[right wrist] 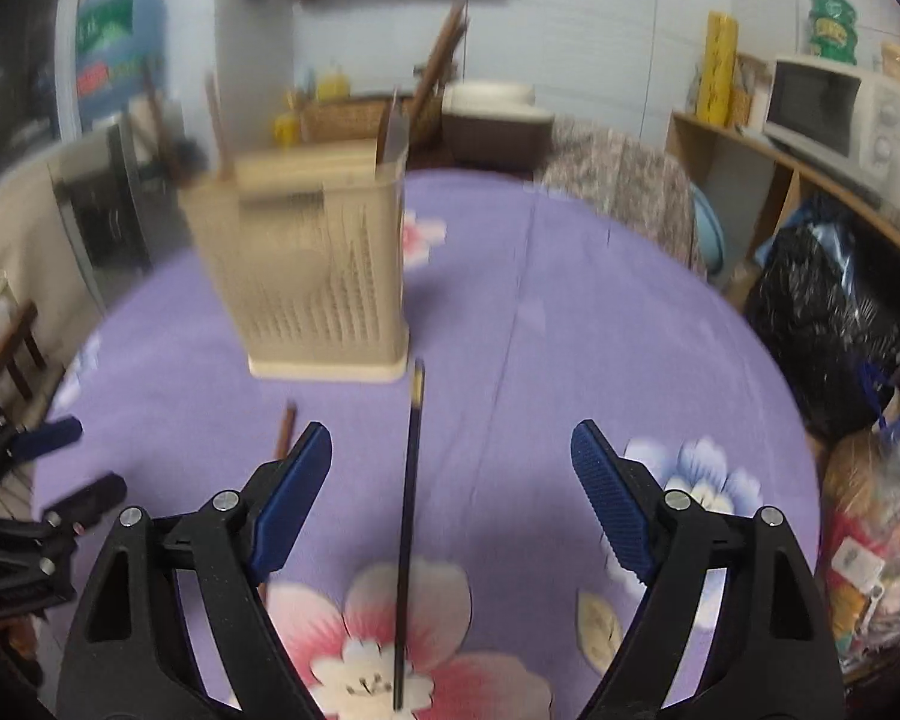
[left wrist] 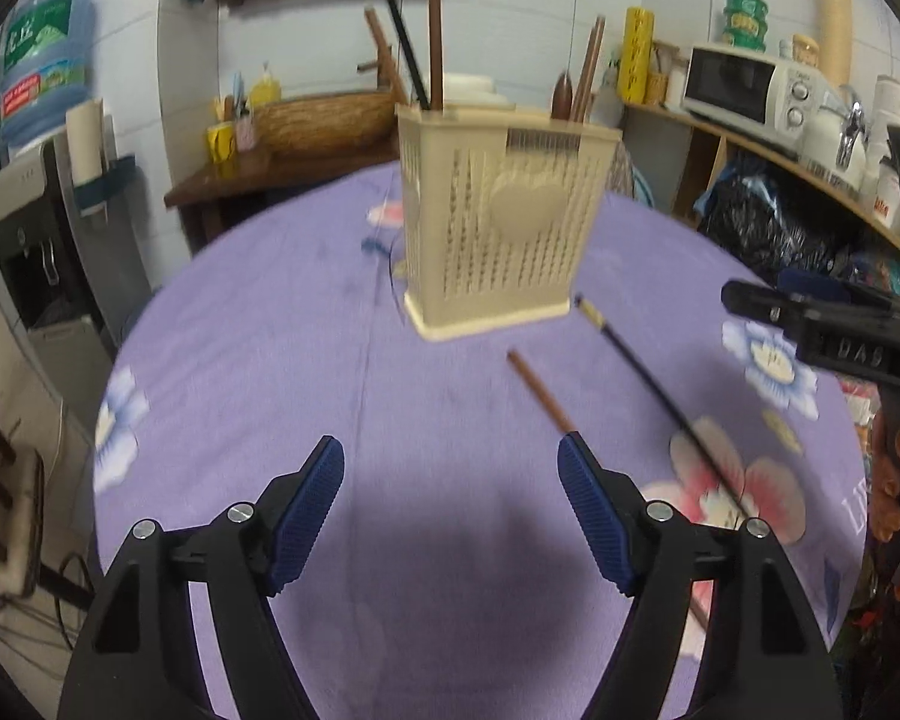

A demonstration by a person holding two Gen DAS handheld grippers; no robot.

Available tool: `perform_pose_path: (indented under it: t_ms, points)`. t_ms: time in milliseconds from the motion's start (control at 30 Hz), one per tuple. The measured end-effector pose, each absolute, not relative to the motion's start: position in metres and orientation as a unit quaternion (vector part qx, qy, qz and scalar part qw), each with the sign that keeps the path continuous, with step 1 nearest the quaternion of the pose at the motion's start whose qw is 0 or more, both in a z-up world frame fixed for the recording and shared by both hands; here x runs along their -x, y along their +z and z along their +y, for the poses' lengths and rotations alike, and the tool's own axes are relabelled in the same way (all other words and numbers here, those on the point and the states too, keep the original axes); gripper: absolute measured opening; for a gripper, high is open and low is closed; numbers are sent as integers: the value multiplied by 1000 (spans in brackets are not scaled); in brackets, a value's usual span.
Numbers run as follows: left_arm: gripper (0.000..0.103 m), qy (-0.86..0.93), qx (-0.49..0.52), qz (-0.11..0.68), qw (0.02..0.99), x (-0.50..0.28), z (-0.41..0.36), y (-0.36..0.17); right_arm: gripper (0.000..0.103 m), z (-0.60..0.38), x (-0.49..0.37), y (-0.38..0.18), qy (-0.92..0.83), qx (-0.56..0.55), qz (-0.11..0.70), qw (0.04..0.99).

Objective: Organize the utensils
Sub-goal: 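Grasp the last brown chopstick with the left gripper while the right gripper grasps the black chopstick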

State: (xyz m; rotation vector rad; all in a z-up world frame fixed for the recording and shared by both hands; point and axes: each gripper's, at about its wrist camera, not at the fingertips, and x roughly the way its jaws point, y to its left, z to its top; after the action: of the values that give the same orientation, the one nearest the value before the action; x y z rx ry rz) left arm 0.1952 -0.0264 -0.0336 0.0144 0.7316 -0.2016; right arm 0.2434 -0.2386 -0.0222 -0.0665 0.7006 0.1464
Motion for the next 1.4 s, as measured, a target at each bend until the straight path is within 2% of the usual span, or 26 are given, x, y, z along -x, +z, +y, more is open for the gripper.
perform_pose_path:
  t_ms: [133,267,467,733,800,867,933,1233,1333,1400]
  points:
    - [73,-102,8,384,918,-197,-26,-51,82,-239,-248,-52,81,31,381,921]
    - [72,-120,18,402,908,-203,-38,-57,82,-246,-255,-59,79,17,390,917]
    - [53,-140,-1,422,896,-226,-76,-62,82,-266,-254,-59,69,-18,389,919]
    - [49,-99,-23,441,892,-265,-98,-78,82,-273,-249,-56,73,-15,388,919]
    - [43,-90,-28,439,894,-271,-97,-79,82,-274,-249,-56,72,-15,387,919]
    - [24,-88,-29,438,894,-275,-97,-78,82,-273,-251,-56,76,-16,389,918]
    - [14,-91,-32,439,893,-279,-96,-77,82,-270,-254,-57,80,-14,392,916]
    - [8,-136,-65,448,881,-275,-75,-74,81,-250,-277,-68,111,-16,418,901]
    - [8,-137,-60,449,881,-273,-69,-74,74,-239,-291,-75,124,-18,431,894]
    - [8,-136,-56,449,881,-272,-67,-75,66,-230,-302,-81,121,-7,438,891]
